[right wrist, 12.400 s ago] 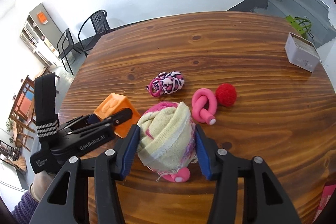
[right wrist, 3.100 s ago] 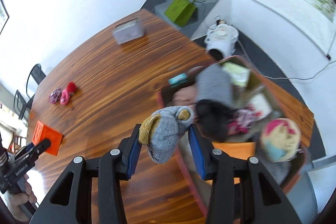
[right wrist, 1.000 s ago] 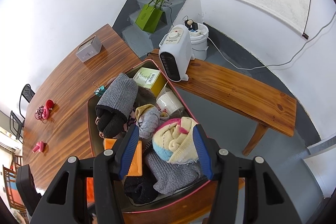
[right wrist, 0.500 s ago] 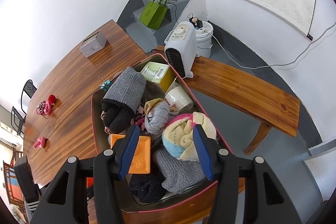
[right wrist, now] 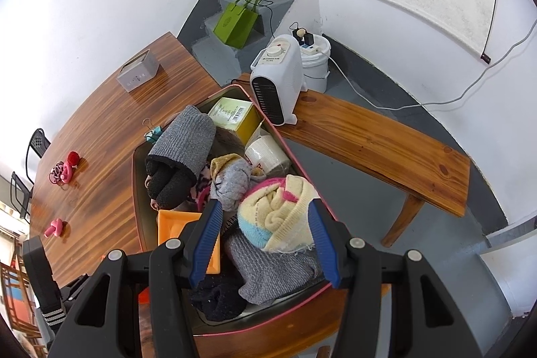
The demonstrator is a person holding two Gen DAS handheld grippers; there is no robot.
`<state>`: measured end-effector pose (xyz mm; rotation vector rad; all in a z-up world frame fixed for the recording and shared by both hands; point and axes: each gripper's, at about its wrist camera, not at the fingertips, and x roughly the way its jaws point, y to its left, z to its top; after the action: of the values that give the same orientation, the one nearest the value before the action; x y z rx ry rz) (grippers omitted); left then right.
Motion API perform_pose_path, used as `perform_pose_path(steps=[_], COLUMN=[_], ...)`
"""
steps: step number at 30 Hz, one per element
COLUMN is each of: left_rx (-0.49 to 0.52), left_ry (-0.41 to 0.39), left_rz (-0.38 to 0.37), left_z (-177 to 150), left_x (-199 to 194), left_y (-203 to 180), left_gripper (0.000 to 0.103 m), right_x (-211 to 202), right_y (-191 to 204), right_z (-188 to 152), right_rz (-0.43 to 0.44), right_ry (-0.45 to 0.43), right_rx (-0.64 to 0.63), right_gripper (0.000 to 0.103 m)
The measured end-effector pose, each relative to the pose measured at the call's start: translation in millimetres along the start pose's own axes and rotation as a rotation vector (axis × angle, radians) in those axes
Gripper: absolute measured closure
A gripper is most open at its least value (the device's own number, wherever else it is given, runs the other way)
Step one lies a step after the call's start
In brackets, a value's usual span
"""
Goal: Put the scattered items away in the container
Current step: 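Lower the block into the box and open the left gripper while the right releases the sock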
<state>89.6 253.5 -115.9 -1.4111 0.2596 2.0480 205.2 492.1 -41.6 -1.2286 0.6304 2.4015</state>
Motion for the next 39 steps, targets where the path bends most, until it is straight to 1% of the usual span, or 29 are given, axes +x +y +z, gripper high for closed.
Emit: perform_pose_path(steps=[3,5,7,8,13,16,18,19,21,26,29,33,35,39], left_rx=[-0.004,0.007,0.025,0.033,0.11,0.124,0.114,0.106,0.108,0.151,0.176,0.207,0.225,0.252], left_ry=[-0.018,-0.043,-0.07,-0.077,-0.117,-0.124,-0.126,-0.132,-0.149,-0.206,-0.219,-0.2,-0.192,-0.148], left_rz=[-0.016,-0.029,-0.055,-0.066,-0.14,-0.155,-0.165,-0.179,-0.191,-0.211,-0.219,-0.222,-0.209,-0.187], left_z=[0,2,8,16,27,46,61,67,80,115,135,157,165,171], left_x=[-13,-28,-44,-46,-66,-60,-56,-61,-55,-54,-49,-27,-13,16], left_y=[0,-5,-15,-20,-50,-59,-55,-59,-62,-81,-95,-112,-120,-129], left_gripper=[0.05,0.05,0.05,0.05,0.05,0.05,0.05,0.05,0.05,0.049,0.049,0.049,0.049,0.049], right_x=[-1,-2,-3,-3,-5,-8,-12,-12,-16,-21,-23,-25,-24,-23], right_y=[0,-1,-2,-3,-10,-16,-20,-22,-28,-39,-43,-45,-48,-53], right_z=[1,3,3,4,4,4,3,3,2,0,-3,-7,-10,-13], right_rz=[0.009,0.013,0.014,0.014,0.009,0.003,-0.004,-0.007,-0.014,-0.03,-0.034,-0.037,-0.039,-0.048], right_ry=[-0.008,-0.015,-0.018,-0.019,-0.026,-0.034,-0.041,-0.043,-0.047,-0.054,-0.054,-0.049,-0.044,-0.035], right_rx=[0.004,0.008,0.013,0.016,0.035,0.051,0.062,0.065,0.077,0.106,0.118,0.13,0.14,0.154], right_gripper=[0.045,0.045,0.045,0.045,0.045,0.045,0.045,0.045,0.045,0.045,0.045,0.045,0.045,0.045])
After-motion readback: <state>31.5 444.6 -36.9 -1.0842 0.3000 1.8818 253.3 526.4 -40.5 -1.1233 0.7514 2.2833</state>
